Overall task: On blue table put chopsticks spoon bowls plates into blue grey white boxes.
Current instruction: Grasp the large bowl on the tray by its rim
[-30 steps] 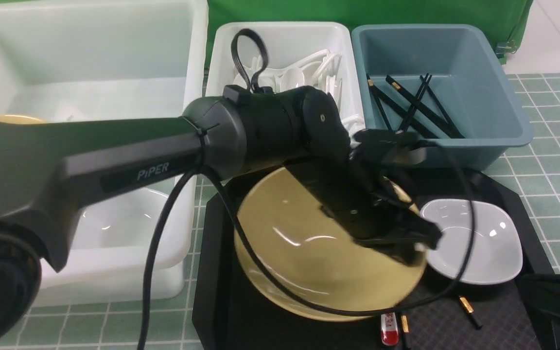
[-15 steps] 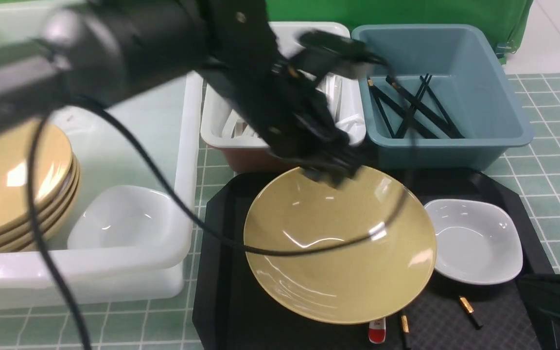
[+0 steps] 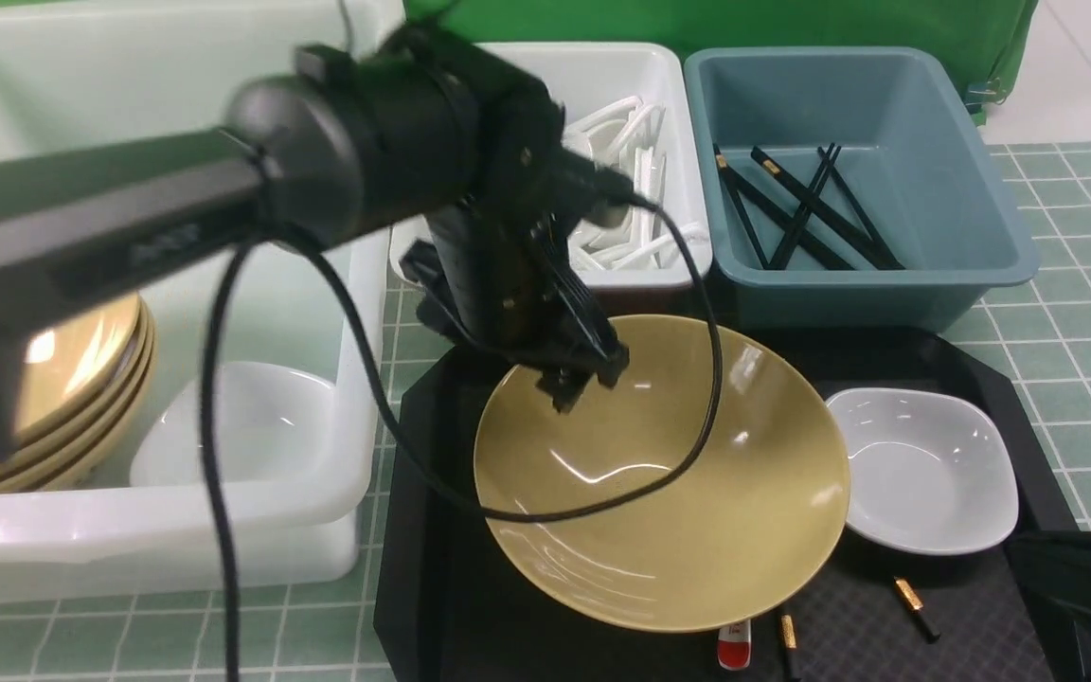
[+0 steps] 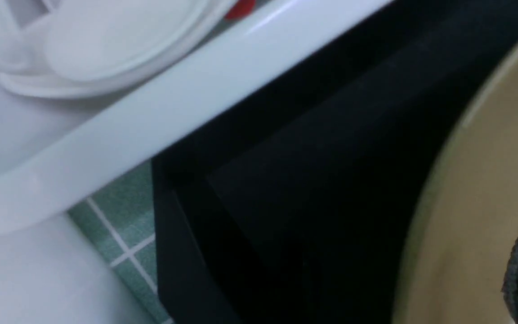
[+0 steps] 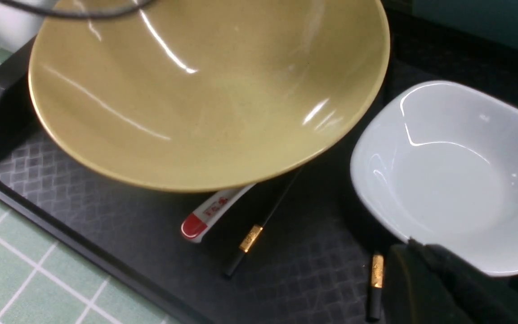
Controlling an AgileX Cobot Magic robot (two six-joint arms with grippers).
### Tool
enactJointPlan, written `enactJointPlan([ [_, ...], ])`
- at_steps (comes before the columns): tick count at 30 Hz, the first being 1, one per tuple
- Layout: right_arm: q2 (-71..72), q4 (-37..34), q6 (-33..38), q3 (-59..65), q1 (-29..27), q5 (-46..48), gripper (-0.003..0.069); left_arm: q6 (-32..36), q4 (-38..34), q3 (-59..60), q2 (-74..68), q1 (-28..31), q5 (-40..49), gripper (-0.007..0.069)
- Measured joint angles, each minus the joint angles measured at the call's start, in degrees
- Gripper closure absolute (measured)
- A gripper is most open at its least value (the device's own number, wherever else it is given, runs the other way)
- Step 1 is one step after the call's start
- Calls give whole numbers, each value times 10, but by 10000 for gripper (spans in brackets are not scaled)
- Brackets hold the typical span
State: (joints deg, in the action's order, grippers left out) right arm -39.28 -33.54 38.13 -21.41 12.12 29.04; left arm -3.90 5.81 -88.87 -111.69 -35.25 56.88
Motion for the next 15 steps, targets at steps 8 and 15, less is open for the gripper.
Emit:
enactJointPlan([
  [8,0,0,0,0,0,0,622,0,-20,0,-36,0,-3,270],
  [15,0,0,0,0,0,0,622,4,-65,-4,-8,3,29,491],
])
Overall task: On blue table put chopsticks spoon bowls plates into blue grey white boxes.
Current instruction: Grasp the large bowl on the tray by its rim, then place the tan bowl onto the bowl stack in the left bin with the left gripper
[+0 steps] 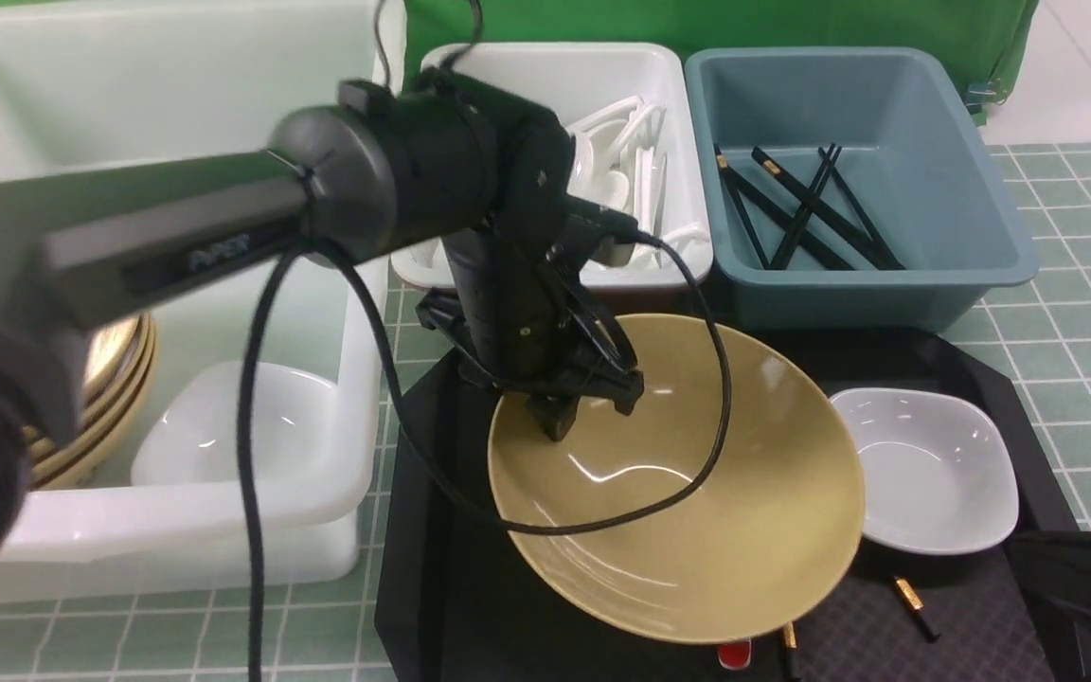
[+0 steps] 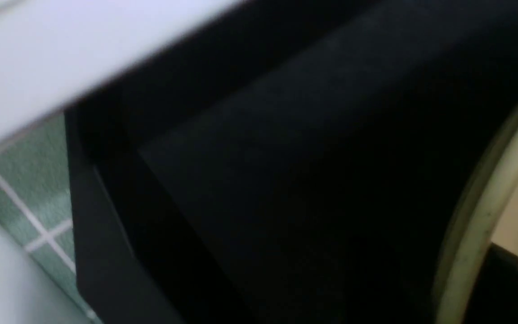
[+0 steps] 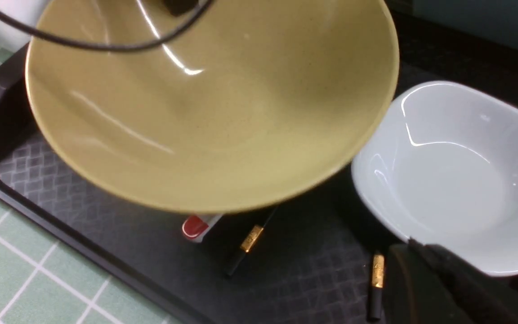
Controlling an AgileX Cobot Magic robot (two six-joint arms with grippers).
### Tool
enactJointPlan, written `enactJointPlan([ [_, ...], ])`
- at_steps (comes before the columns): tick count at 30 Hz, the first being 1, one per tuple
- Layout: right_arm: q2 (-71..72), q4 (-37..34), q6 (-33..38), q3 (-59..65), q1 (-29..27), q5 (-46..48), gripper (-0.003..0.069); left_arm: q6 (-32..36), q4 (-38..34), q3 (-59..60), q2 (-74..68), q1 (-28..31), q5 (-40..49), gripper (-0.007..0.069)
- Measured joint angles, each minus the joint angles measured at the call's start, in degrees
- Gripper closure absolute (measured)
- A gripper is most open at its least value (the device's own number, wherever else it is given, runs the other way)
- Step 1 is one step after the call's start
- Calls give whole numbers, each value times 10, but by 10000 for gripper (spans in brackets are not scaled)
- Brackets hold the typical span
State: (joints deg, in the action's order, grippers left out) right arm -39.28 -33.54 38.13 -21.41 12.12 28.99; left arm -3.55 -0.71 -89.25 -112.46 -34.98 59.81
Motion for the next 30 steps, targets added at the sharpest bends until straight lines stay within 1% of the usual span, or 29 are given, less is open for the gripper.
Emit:
enactJointPlan([
  [2,0,0,0,0,0,0,621,12,-18,0,21,-1,4,558],
  [4,0,0,0,0,0,0,620,28,-28,0,50,-2,4,602],
  [5,0,0,0,0,0,0,619,35,-39,1,67,-2,0,613],
  [9,0,0,0,0,0,0,616,80,-70,4,139,-1,-17,617],
  [13,0,0,0,0,0,0,615,96,-115,4,205,-1,-47,617],
  [15,0,0,0,0,0,0,613,96,-117,4,237,2,-51,617],
  [18,0,0,0,0,0,0,611,96,-110,4,285,21,-44,617],
  [20,0,0,0,0,0,0,610,96,-94,4,327,66,-37,617],
  [22,0,0,0,0,0,0,608,89,-75,4,361,125,-31,618],
  [26,0,0,0,0,0,0,606,59,-44,9,404,289,-17,617],
  [27,0,0,0,0,0,0,606,58,-42,10,405,298,-17,617],
  [28,0,0,0,0,0,0,606,50,-38,25,412,369,-19,617],
  [29,0,0,0,0,0,0,606,49,-38,31,413,387,-21,617],
  [30,0,-1,0,0,0,0,606,47,-39,51,415,443,-27,617],
])
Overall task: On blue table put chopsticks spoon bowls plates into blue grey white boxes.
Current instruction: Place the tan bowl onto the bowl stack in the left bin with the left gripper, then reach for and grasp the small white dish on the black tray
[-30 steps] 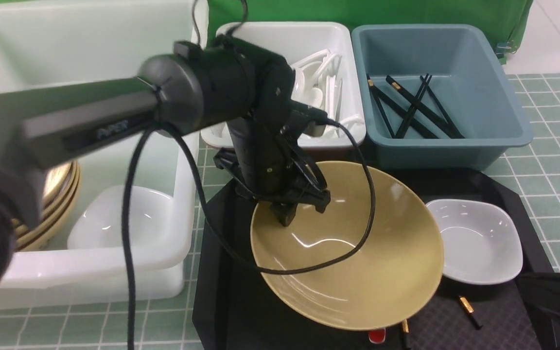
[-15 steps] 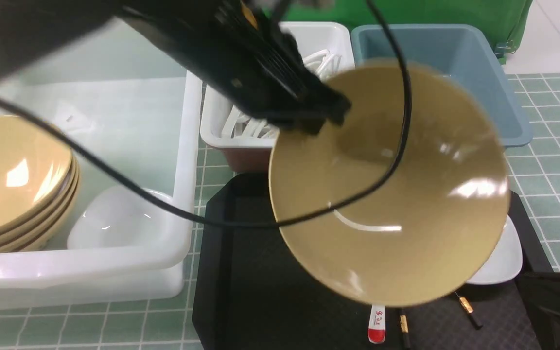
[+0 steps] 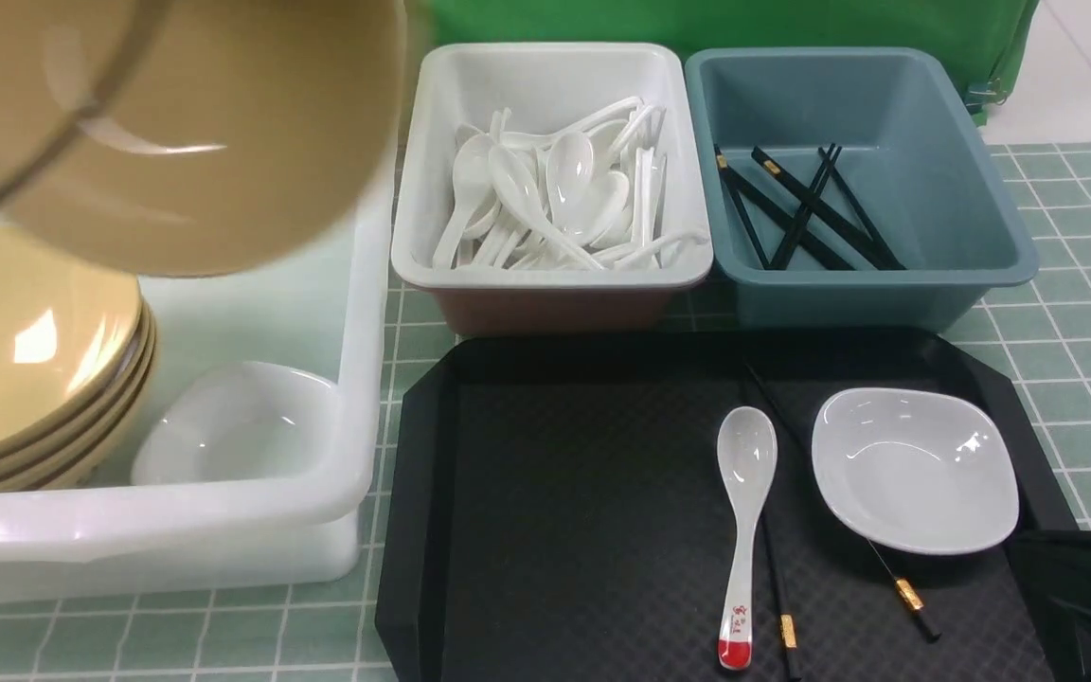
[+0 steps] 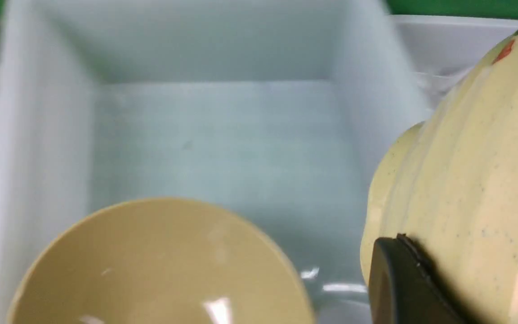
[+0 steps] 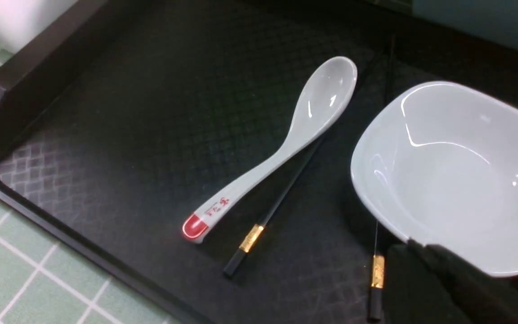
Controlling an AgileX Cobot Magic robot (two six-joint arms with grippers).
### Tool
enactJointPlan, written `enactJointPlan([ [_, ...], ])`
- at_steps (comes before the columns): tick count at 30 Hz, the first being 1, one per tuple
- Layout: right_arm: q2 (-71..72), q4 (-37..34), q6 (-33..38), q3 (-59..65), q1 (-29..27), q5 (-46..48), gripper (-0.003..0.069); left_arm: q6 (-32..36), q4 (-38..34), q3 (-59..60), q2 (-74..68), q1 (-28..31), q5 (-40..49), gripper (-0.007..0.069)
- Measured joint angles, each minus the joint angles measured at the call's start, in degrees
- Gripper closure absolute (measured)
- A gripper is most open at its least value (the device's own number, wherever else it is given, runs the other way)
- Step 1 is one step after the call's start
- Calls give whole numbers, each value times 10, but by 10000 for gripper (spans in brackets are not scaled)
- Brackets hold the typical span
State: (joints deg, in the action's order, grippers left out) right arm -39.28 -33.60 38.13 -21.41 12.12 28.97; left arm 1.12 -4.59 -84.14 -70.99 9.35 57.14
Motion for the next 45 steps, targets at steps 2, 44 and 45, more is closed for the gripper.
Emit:
enactJointPlan([
  [2,0,0,-2,0,0,0,603,-11,-9,55,-1,76,-22,617],
  [44,-174,21,-71,-59,0,5,386,90,-161,273,208,6,-148,334],
  [45,-207,58,-96,-89,0,2,336,114,-170,292,226,-27,-149,433],
])
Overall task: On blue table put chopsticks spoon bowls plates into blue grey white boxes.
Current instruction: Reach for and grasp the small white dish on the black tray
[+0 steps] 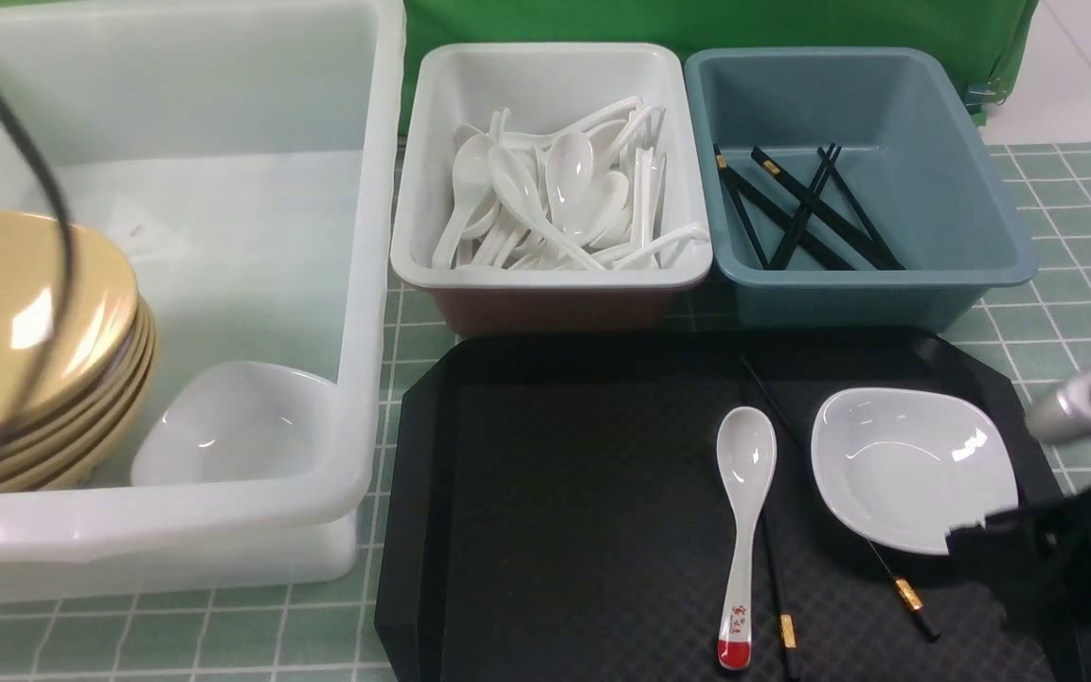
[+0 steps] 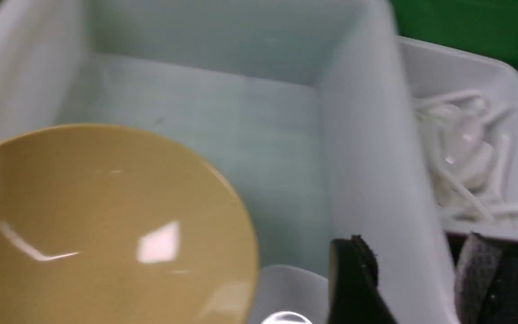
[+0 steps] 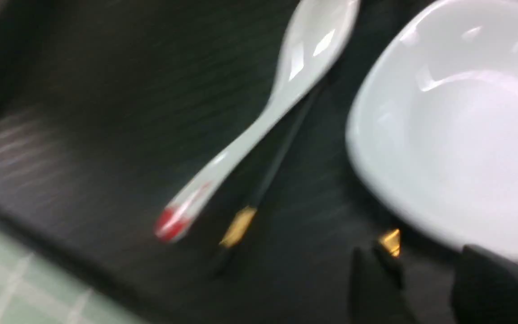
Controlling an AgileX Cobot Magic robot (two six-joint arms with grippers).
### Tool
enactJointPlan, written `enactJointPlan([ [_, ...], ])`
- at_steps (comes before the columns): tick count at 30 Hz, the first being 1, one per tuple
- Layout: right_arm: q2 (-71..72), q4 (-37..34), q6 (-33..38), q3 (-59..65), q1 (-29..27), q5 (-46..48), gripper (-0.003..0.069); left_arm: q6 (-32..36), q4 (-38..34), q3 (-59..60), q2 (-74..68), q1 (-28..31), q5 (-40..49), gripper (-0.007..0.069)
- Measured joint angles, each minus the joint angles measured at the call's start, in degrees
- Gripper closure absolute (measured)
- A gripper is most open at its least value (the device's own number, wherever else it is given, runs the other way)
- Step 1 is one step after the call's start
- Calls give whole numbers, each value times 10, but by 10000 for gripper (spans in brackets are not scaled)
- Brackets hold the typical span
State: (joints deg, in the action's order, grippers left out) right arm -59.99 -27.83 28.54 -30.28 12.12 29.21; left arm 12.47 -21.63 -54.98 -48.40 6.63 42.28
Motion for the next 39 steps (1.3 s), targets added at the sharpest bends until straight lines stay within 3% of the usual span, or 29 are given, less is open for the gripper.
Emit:
enactJointPlan([
  [2,-58,66,-48,-50,0,-2,258,33,-6,50,47,-53,-1,570],
  [4,-104,109,-67,-88,0,-2,221,45,2,98,78,-79,-1,610],
  [9,-246,177,-88,-198,0,-2,156,44,45,230,165,-98,-1,623],
  [14,-343,227,-83,-276,0,-2,151,27,51,329,258,-99,-35,623],
  [22,-437,252,-23,-327,0,40,155,25,51,361,337,-99,-121,623],
  [27,-450,243,12,-339,0,80,243,25,51,363,339,-99,-140,623],
  [30,-450,223,27,-351,0,132,402,25,53,364,339,-99,-153,623],
  [35,-452,189,27,-386,0,229,466,25,56,364,339,-99,-156,623],
  [39,-433,133,27,-441,0,352,568,25,56,364,339,-99,-156,623],
])
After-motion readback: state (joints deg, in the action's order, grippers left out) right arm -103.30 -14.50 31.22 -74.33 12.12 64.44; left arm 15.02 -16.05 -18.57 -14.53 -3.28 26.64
